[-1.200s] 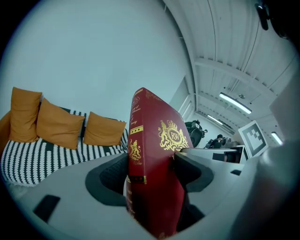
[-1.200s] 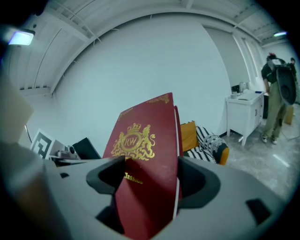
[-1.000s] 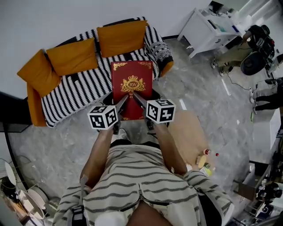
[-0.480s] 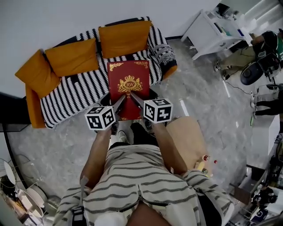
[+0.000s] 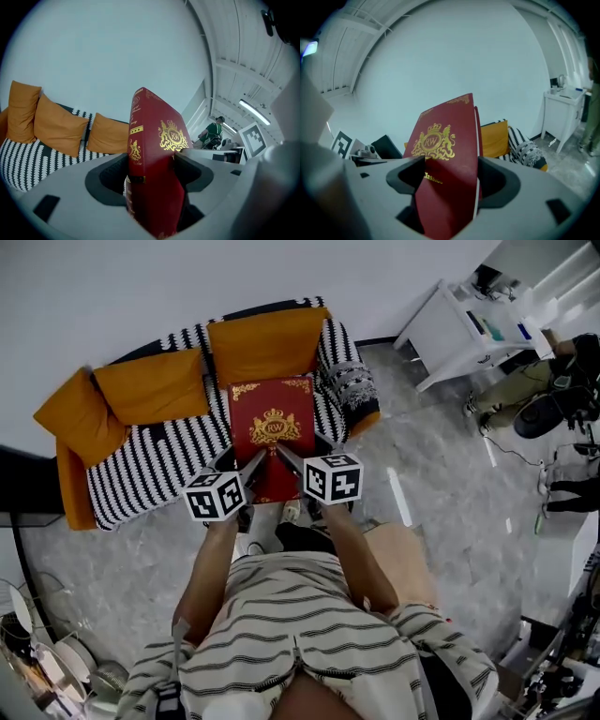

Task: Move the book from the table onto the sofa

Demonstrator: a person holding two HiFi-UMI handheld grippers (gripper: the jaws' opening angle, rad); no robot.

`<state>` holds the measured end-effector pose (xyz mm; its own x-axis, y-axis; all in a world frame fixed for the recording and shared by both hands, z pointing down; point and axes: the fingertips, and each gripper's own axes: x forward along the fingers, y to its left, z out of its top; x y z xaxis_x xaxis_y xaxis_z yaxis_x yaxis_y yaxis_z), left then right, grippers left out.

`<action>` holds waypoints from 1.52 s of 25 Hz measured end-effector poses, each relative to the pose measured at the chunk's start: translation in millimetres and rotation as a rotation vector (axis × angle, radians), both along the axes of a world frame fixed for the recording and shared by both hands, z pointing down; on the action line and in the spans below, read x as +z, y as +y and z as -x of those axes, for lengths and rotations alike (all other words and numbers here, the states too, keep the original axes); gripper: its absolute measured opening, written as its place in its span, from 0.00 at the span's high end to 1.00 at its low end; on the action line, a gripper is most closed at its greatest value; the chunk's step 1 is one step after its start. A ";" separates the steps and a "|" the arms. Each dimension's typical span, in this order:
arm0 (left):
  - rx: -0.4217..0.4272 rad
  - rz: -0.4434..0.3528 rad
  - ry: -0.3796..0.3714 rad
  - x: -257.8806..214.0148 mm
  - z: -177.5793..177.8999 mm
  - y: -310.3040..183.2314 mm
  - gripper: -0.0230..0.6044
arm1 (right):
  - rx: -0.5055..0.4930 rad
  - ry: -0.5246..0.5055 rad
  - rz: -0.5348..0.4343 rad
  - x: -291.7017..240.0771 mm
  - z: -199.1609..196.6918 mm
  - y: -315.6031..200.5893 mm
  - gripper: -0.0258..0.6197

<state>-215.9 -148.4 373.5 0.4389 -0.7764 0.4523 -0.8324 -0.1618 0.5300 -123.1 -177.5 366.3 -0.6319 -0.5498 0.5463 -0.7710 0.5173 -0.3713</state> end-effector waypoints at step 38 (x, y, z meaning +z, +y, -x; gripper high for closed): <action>-0.091 0.217 0.050 143.5 17.9 -175.5 0.47 | -0.032 0.048 0.207 145.9 20.3 -183.6 0.42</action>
<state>-233.9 -323.9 516.9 0.3977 -0.7006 0.5925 -0.8101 0.0351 0.5853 -143.4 -361.1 512.2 -0.6180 -0.4028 0.6752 -0.7747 0.4581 -0.4358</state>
